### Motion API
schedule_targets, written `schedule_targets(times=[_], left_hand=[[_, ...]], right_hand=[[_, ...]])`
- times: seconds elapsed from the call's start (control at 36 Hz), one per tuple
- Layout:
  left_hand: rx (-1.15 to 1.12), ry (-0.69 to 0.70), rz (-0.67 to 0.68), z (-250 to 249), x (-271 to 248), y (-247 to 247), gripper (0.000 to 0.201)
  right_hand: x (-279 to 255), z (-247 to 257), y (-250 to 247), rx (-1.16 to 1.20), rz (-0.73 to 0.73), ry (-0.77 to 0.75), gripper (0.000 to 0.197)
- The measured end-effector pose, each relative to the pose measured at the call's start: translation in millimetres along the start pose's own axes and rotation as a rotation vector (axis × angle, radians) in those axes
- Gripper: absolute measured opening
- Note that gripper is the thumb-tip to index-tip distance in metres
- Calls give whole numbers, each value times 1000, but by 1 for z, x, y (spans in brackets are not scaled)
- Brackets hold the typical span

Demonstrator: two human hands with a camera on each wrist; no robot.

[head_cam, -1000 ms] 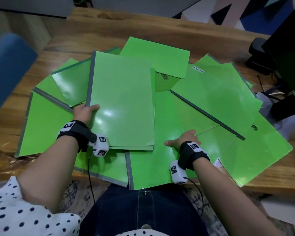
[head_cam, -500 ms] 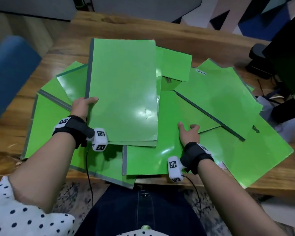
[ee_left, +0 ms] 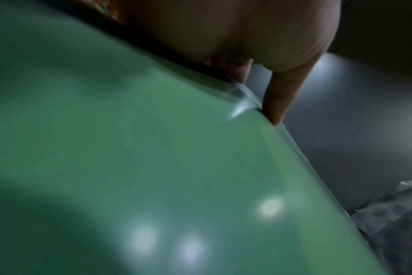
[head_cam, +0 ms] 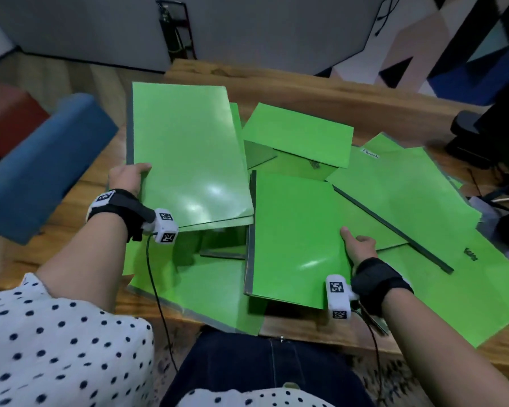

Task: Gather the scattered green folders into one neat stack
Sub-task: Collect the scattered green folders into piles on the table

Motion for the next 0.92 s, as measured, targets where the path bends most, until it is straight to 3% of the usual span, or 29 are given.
schedule_targets(times=[0.06, 0.14, 0.19, 0.28, 0.36, 0.5, 0.64, 0.69, 0.83, 0.92], left_hand=[[21, 14, -11, -3, 6, -5, 57], [37, 61, -58, -11, 6, -10, 49], [41, 115, -42, -16, 1, -10, 44], [62, 117, 34, -17, -6, -1, 29], [16, 84, 123, -12, -20, 14, 25], [25, 41, 274, 20, -46, 41, 22], [125, 53, 416, 66, -71, 52, 24], [150, 37, 436, 82, -78, 53, 31], [163, -98, 501, 89, -87, 61, 73], [293, -198, 538, 83, -95, 73, 112]], right_hand=[[3, 0, 0, -10, 12, 8, 69], [2, 3, 1, 4, 38, 29, 60], [0, 9, 3, 8, 32, 47, 66], [-6, 20, 11, 36, 51, 87, 80], [-12, 25, 26, 89, 60, 85, 80], [-22, 18, 48, 54, -3, -36, 80], [-28, 1, 50, -143, -31, -146, 72], [-28, -5, 49, -217, -5, -167, 71], [-25, -9, 44, -392, 50, -182, 70], [-24, -6, 44, -504, 57, -226, 70]])
Point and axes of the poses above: each hand's wrist, its own x-axis towards the middle knuckle, its own y-axis out of the palm, z = x × y, the point moved 1 cm from there along x, towards the middle knuckle, and after that the axes turned 8 degrees about -z, right-handed, at the moved point
